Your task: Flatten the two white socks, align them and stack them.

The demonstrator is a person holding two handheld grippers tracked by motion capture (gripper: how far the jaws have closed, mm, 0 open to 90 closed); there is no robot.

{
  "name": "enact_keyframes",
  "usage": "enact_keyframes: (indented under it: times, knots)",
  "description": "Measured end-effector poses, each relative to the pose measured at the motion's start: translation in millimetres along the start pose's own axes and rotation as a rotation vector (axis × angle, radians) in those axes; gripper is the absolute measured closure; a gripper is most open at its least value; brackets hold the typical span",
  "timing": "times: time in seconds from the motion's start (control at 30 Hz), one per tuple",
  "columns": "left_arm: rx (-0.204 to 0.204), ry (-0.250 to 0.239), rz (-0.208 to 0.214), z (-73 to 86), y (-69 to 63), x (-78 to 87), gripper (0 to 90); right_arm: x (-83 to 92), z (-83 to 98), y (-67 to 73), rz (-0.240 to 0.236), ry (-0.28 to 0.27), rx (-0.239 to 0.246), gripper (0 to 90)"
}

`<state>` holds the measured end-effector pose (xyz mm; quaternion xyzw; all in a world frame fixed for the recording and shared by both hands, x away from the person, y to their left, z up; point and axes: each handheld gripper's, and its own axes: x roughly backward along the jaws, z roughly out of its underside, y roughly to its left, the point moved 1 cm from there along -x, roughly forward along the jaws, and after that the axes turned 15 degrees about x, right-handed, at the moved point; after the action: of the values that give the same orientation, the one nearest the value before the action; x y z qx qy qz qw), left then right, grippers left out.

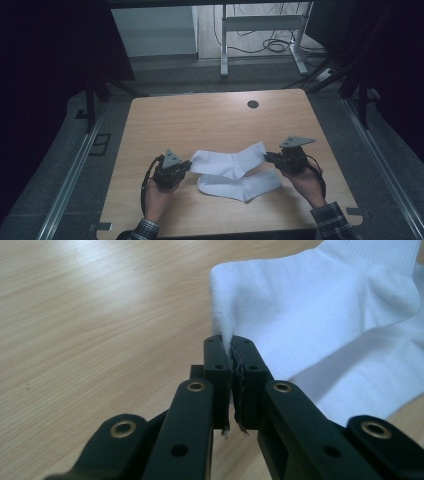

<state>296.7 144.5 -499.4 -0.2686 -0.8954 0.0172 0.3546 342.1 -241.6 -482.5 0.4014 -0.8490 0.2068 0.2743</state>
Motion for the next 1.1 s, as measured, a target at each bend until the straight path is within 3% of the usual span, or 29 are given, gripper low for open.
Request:
enact_keyframes:
  times: [0.37, 0.6, 0.7, 0.87, 0.93, 0.97, 1.0, 1.03, 1.1]
  knots:
    - [-0.017, 0.007, 0.043, 11.7, -17.8, 7.2, 86.0, 22.4, 16.8, 12.3, -0.013, 0.005, -0.007, 81.6]
    - [-0.048, 0.047, 0.075, 22.7, -34.3, 9.0, 86.0, 42.3, 33.5, 22.1, -0.034, 0.020, -0.029, 81.6]
    - [-0.069, 0.062, 0.066, 26.7, -39.2, 8.8, 86.0, 43.6, 39.8, 25.0, -0.050, 0.040, -0.030, 81.5]
    - [-0.115, 0.115, 0.010, 33.1, -41.5, -3.7, 84.9, 31.2, 48.9, 27.1, -0.066, 0.106, -0.024, 81.2]
    - [-0.125, 0.135, -0.004, 34.8, -41.7, -8.4, 79.5, 24.9, 52.8, 27.3, -0.076, 0.148, -0.018, 80.2]
    - [-0.153, 0.158, -0.056, 37.5, -42.6, -14.8, 72.6, 22.6, 54.6, 28.3, -0.074, 0.163, -0.018, 78.9]
    - [-0.153, 0.158, -0.056, 37.5, -42.6, -14.8, 66.7, 21.4, 56.2, 28.7, -0.069, 0.174, -0.008, 77.9]
    - [-0.156, 0.141, -0.083, 36.4, -43.7, -14.9, 58.6, 21.5, 56.5, 29.3, -0.067, 0.180, -0.007, 75.2]
    - [-0.135, 0.086, -0.076, 32.3, -42.5, -10.7, 46.7, 25.8, 54.0, 29.4, -0.045, 0.158, 0.000, 69.6]
